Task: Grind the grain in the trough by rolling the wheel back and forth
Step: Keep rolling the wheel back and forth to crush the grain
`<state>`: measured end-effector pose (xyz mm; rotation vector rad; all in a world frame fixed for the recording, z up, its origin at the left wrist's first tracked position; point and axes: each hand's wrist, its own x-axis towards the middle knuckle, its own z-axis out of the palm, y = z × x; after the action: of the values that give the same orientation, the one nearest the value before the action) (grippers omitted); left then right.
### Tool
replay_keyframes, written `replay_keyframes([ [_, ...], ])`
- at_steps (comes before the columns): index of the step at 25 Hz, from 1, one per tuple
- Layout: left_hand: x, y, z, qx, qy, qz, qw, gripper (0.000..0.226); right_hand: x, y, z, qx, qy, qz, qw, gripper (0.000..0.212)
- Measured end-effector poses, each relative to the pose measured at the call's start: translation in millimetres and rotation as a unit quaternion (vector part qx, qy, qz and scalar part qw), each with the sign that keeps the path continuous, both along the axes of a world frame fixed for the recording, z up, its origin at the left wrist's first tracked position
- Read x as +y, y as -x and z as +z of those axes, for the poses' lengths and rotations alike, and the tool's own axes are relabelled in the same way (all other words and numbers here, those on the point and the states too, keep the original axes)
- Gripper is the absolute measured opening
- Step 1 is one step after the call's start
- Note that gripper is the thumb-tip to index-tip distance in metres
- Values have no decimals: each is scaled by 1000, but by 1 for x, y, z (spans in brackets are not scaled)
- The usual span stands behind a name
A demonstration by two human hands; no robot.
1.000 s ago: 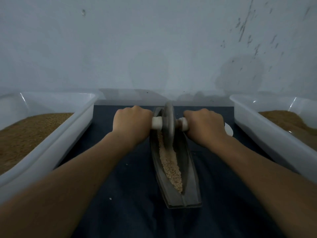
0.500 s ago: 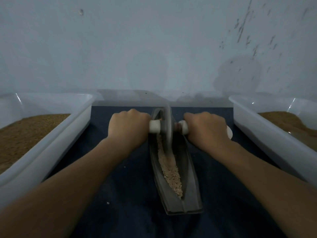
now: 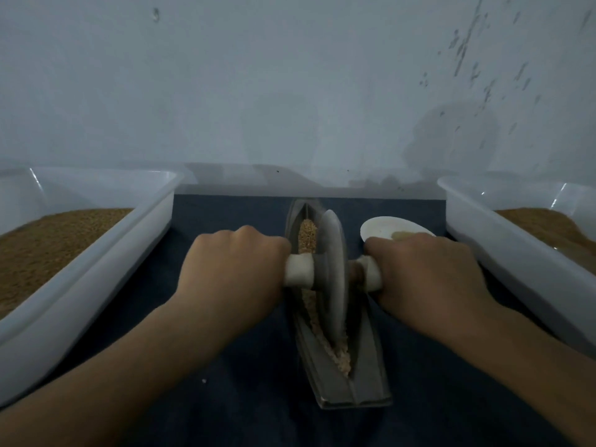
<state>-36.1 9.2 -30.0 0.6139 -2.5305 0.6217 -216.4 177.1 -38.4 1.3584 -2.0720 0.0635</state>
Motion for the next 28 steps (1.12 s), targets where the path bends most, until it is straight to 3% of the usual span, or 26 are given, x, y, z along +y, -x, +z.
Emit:
replay_keyframes([
  [3,-34,43,3,-17,-59,50,997,8,-52,19,10,-68,-14,-44,997,27],
  [6,-41,56,16,-39,-122,63,990,13,-70,26,21,-84,-25,-62,994,23],
  [9,-18,22,3,-7,-64,19,998,12,-32,15,7,-39,-33,-21,998,33],
  [13,-4,-7,2,36,38,-61,997,56,10,5,-4,31,19,31,999,40],
  [15,-11,9,-2,-10,13,-5,1000,44,-5,9,-4,12,1,1,1000,37],
  [18,-42,50,-3,-1,-47,58,997,7,-59,25,8,-39,-13,-41,998,18],
  [21,-50,58,6,-8,-106,69,992,9,-80,28,26,-57,-41,-47,996,16],
  [23,-37,40,2,-5,-78,54,995,7,-58,22,24,-73,-56,-33,995,28],
  [26,-9,-2,-10,17,-8,-36,999,42,-7,4,3,8,-22,31,999,38],
  [28,-10,-12,-6,34,8,-60,998,53,5,3,3,43,24,67,997,46],
])
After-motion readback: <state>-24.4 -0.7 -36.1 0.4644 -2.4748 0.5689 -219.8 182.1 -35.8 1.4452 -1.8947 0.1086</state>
